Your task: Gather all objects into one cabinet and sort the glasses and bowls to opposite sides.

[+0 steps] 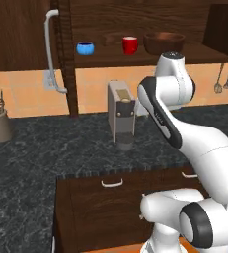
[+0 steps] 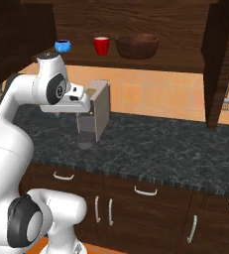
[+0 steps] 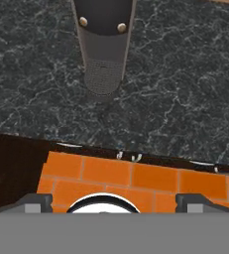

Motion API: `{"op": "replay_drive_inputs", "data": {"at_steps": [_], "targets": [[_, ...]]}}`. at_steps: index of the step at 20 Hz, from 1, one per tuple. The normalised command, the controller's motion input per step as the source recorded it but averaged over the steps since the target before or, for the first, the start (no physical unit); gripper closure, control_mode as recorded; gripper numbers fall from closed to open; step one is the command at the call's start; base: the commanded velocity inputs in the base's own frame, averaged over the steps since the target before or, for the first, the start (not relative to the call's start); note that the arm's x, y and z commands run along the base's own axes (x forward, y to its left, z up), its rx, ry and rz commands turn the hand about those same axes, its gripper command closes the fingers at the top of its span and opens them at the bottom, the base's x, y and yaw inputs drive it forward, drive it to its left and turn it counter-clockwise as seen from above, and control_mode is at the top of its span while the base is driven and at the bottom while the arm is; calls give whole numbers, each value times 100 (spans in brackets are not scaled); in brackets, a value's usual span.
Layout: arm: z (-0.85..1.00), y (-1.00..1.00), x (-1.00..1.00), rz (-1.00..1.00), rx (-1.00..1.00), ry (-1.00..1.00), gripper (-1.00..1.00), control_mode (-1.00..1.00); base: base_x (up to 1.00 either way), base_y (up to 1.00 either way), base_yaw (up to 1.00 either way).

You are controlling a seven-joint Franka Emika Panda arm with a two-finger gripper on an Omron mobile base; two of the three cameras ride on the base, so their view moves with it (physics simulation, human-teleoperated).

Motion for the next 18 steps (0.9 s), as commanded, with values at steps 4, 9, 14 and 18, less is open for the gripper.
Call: {"op": "replay_drive_inputs", "data": {"at_steps": [4, 9, 14, 18], "targets": [[0, 0, 0, 0, 0, 0, -100, 100, -78, 0, 33], [0, 0, 0, 0, 0, 0, -100, 100, -68, 0, 45], [0, 0, 0, 0, 0, 0, -100, 100, -52, 0, 53], [0, 0, 0, 0, 0, 0, -100, 100, -72, 2, 55]]}}
